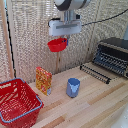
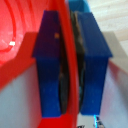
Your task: Please locate the crimson dish within your space. Move your hand towards it gently. Tenderly hold the bowl carefully using your fingers and raise it. With caution, shift it towards the basket. Kindly let loose of the dish to drop it in the basket.
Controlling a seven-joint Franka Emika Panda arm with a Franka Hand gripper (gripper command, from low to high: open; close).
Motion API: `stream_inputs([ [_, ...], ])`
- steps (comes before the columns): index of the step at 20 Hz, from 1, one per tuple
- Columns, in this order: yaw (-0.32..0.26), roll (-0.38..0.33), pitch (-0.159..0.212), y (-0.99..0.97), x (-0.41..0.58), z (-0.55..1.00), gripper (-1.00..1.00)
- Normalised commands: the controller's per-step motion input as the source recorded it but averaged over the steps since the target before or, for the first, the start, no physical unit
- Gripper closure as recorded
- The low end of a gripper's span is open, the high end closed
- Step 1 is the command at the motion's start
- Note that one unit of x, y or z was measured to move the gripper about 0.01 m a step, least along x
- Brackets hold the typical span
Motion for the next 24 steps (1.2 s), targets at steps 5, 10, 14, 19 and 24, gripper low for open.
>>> stream_inputs([
  [5,0.0,0.002,-0.038,0.9,-0.169,0.23,1.0],
  [10,0.0,0.0,-0.056,0.95,-0.078,0.08,1.0],
  [14,0.0,0.0,-0.031,0.98,-0.012,0.0,1.0],
  [19,0.0,-0.003,-0.002,0.93,-0.008,-0.12,1.0],
  [24,0.0,-0.011,-0.001,0.74,-0.002,-0.21,1.0],
])
